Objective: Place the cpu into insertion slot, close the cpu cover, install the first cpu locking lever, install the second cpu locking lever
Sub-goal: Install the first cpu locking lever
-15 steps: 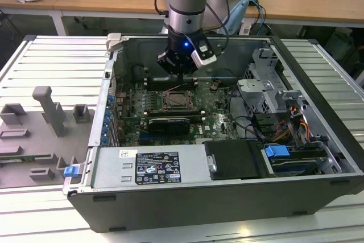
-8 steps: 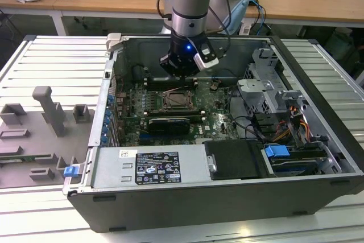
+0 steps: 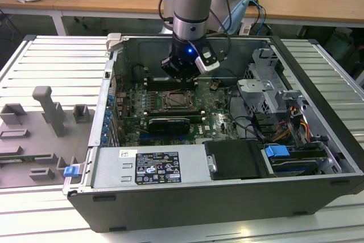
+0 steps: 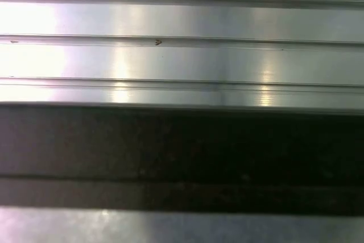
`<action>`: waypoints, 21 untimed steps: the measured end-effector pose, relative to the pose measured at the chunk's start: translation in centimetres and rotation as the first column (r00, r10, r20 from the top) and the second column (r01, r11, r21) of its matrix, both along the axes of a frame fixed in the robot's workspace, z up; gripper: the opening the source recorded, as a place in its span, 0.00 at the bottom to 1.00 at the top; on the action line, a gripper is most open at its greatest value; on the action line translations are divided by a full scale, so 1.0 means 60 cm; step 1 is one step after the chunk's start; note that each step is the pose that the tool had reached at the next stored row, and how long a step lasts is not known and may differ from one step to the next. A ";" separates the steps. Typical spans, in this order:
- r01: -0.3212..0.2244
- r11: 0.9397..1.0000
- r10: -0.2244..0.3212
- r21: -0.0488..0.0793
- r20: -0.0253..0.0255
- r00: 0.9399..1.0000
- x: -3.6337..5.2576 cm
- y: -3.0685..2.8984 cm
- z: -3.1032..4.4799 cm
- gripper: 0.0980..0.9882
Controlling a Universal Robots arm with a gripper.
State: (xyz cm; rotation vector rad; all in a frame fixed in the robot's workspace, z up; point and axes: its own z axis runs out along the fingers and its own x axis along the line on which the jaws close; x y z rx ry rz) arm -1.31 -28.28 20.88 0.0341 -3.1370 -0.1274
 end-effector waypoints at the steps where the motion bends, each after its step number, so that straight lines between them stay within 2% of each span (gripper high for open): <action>1: -0.001 1.000 0.001 0.000 0.000 1.000 0.000 -0.0001 0.000 0.01; 9: -0.009 1.000 0.009 -0.001 0.000 1.000 0.000 -0.0015 -0.006 0.01; 21: -0.010 1.000 0.010 -0.013 0.000 1.000 0.000 -0.0021 -0.009 0.01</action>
